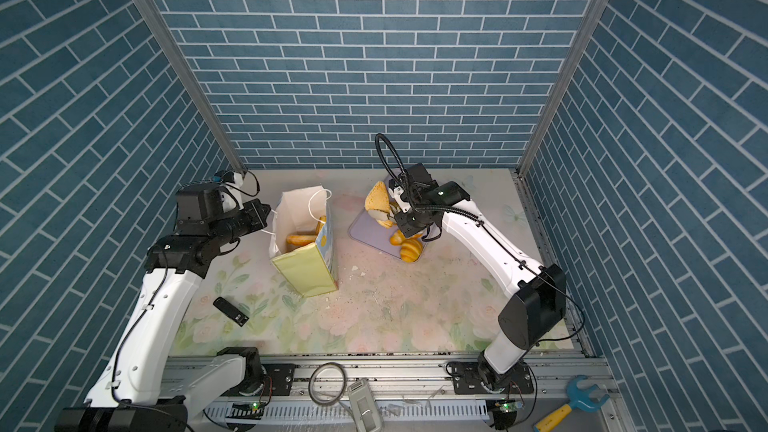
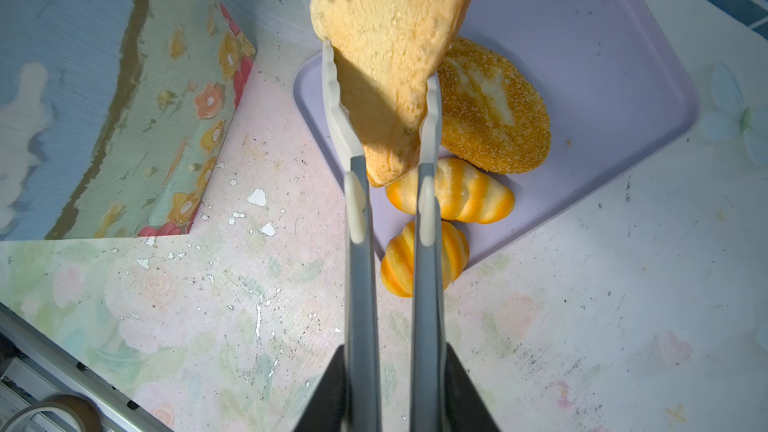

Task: Place the fake bread into the paper bag
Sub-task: 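Lift the flat pale bun with the tongs and carry it over the bag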

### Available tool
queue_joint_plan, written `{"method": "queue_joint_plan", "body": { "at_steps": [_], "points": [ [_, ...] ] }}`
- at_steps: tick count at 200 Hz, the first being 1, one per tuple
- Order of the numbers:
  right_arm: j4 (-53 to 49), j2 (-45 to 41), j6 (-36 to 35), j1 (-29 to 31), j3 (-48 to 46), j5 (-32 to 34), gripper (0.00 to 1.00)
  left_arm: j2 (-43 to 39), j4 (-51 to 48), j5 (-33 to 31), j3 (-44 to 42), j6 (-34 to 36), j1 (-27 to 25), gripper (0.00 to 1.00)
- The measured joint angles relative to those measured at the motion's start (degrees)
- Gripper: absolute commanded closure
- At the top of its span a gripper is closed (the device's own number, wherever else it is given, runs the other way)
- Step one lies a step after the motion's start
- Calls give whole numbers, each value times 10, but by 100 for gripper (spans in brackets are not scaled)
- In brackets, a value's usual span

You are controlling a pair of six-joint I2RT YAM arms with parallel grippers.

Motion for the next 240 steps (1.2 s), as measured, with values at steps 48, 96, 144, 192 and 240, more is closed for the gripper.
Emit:
{"method": "queue_joint_plan", "body": {
  "at_steps": [48, 96, 144, 192, 240],
  "points": [
    [-16, -31, 0, 0, 39, 10, 77, 0, 0, 3, 0, 0, 0, 97],
    [-33, -60, -4, 0, 117, 13, 76, -3, 2, 8, -8, 0, 0, 97],
    [-43, -61, -16, 9, 170, -7, 76, -10, 10, 11, -16, -4, 0, 97],
    [-64, -34, -37, 47, 269, -24, 76, -15, 14, 11, -21, -12, 0, 97],
    [-82, 16, -61, 89, 340, -50, 75, -23, 25, 11, -30, -19, 0, 97]
  ]
}}
